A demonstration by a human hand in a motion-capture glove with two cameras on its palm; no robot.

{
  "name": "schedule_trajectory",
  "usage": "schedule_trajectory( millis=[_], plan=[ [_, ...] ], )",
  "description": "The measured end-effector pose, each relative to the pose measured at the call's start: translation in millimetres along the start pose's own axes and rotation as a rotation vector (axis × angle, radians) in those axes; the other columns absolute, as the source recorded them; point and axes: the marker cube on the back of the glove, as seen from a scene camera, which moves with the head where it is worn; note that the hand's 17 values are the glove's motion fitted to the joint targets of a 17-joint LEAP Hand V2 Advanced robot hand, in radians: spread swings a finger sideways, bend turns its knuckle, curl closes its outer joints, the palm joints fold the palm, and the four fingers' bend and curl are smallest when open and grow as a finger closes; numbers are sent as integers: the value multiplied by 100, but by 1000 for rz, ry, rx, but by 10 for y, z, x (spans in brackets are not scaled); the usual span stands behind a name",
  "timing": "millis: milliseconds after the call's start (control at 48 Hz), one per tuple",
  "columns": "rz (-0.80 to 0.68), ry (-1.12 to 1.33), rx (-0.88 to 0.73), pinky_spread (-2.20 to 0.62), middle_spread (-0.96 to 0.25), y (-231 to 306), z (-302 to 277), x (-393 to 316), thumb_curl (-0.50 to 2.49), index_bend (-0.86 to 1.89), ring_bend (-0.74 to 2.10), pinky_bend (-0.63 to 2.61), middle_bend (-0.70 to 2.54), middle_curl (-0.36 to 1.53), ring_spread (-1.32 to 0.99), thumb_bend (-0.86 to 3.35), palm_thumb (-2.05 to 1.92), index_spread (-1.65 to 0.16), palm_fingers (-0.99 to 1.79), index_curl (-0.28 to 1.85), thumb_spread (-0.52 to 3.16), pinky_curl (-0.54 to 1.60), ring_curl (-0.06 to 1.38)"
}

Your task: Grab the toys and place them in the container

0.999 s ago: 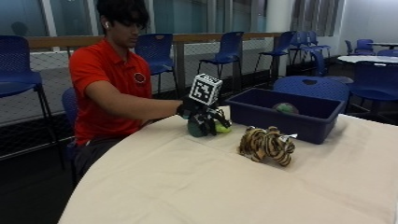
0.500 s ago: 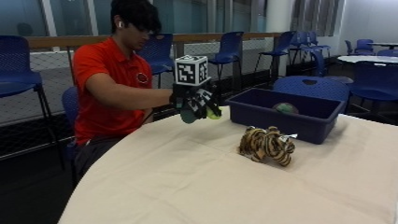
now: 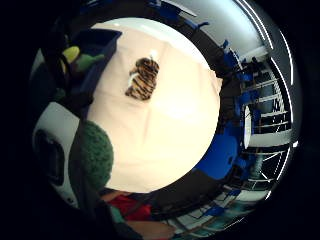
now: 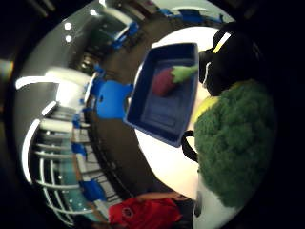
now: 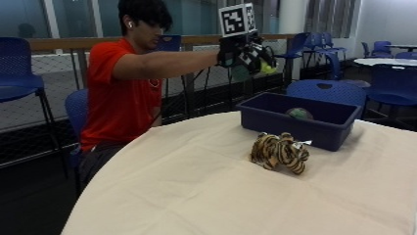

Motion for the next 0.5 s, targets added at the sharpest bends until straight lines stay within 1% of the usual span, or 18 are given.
schedule_trajectory(
  millis=[104, 187, 229, 291, 375, 500],
  plan=[
    [-37, 14, 24, -44, -24, -288, -23, -425, 84, 30, 104, 105, 21, 22, -49, 14, 67, -48, 92, 65, 75, 40, 48],
    [21, -4, 27, -44, -24, -544, 16, -712, 87, 29, 104, 104, 20, 23, -49, 14, 67, -49, 93, 67, 73, 40, 49],
    [17, -21, 30, -44, -24, -619, 45, -856, 88, 28, 104, 103, 20, 24, -49, 13, 67, -49, 93, 67, 72, 41, 50],
    [-35, -28, 39, -44, -24, -703, 104, -1049, 90, 27, 103, 103, 19, 24, -50, 13, 68, -49, 93, 69, 71, 41, 50],
    [-169, 36, 46, -44, -25, -777, 230, -1159, 92, 28, 100, 99, 19, 26, -50, 12, 67, -50, 91, 71, 70, 41, 51],
    [-109, -2, 30, -44, -27, -856, 364, -1322, 95, 29, 96, 92, 19, 27, -51, 10, 66, -51, 88, 75, 70, 39, 51]
  ],
)
